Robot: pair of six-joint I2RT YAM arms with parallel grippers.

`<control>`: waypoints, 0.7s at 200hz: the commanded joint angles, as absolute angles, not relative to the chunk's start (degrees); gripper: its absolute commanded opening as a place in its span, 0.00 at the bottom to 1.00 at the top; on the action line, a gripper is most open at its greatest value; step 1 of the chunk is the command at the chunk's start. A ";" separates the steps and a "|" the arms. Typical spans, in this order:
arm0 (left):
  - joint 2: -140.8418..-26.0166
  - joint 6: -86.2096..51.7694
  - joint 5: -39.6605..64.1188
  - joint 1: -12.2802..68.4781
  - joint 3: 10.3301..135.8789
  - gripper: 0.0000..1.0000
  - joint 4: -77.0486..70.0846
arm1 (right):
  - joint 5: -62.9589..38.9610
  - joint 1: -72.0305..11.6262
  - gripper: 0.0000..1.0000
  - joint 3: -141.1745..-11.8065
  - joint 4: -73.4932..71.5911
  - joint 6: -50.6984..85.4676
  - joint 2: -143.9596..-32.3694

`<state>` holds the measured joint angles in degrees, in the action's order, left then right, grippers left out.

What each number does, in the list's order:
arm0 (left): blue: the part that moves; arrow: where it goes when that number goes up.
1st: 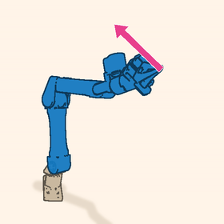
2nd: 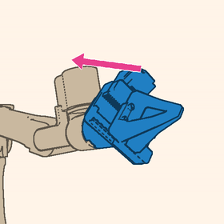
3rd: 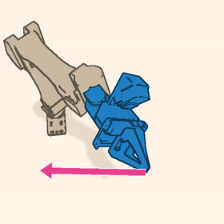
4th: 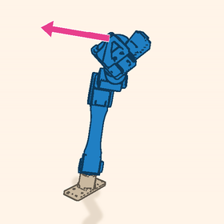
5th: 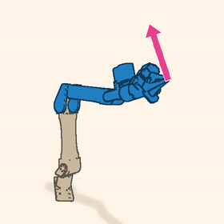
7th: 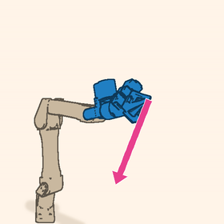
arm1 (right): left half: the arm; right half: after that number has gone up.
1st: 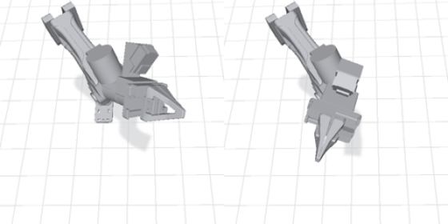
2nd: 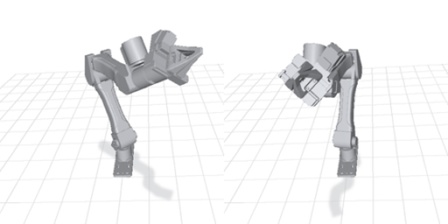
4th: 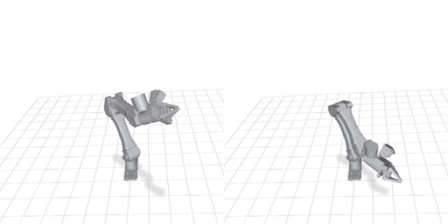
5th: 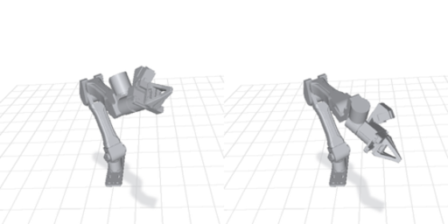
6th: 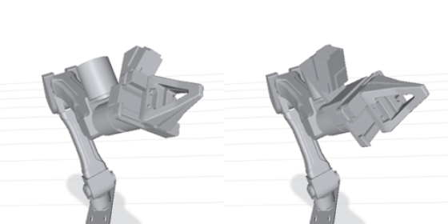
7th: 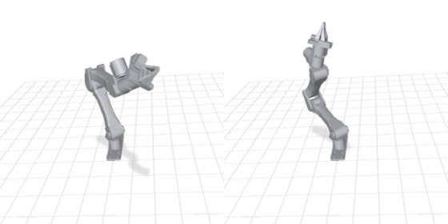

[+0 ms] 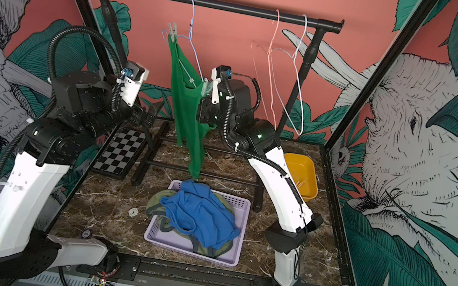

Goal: Remove the clothespins securing tank tops to the hanger
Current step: Pick up the hanger from the clothesline.

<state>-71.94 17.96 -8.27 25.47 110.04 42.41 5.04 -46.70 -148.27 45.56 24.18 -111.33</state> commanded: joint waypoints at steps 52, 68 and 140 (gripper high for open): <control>-67.77 27.22 -11.87 24.96 116.48 0.99 47.80 | 0.25 -45.25 0.00 -146.77 32.53 18.27 -108.94; -67.55 31.52 -12.95 24.96 116.33 0.99 48.82 | 0.12 -44.79 0.00 -150.09 31.62 17.89 -109.87; -66.01 32.06 -13.72 23.29 112.15 0.99 48.25 | -1.63 -42.93 0.00 -154.78 27.32 17.75 -110.15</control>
